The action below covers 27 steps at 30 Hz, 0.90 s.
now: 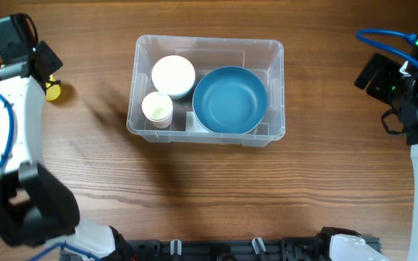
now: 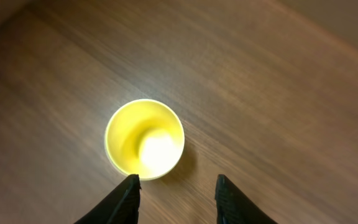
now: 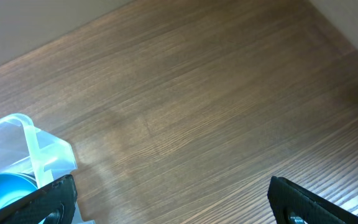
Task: Pack container
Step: 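Return the left gripper and grasp the yellow cup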
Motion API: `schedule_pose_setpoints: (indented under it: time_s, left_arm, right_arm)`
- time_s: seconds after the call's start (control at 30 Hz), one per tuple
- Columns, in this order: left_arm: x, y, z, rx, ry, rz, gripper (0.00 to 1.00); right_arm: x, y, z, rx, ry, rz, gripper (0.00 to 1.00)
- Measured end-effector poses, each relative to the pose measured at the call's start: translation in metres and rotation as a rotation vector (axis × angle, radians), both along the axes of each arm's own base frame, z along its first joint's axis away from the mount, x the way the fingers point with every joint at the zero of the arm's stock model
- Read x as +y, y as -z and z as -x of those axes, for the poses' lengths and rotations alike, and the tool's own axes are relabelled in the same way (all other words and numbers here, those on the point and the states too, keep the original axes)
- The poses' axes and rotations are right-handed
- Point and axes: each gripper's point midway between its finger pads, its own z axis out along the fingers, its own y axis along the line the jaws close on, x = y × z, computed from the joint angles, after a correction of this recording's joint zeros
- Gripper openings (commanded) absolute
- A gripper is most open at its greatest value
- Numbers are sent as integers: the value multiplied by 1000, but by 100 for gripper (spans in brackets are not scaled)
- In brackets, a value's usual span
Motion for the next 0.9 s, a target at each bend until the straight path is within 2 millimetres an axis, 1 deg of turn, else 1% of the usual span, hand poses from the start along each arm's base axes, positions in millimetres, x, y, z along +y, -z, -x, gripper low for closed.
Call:
schedule_pose_setpoints:
  time_s: [0.13,0.2,0.3,0.4,0.7,0.8,0.9]
  left_arm:
    - [3,40,-13,71,47,-8,46]
    - [4,57,-17,95,62,-7,46]
    - [5,73,-22,115,76,-7,46]
    - [5,79,-24,119,82,-6,46]
    - [7,78,-26,111,86,-13,45]
    - [13,82,-22,123,72,-8,45]
    - [21,91,-17,145,54,2,43]
  right_arm:
    - [0,0,0,0,0,0,100]
    - [0,0,0,0,0,0,100]
    - [0,0,0,0,0,0,100]
    - [0,0,0,0,0,0,100]
    - [0,0,0,0,0,0,100]
    - [0,0,0,0,0,0,100]
    - [0,0,0,0,0,0,100]
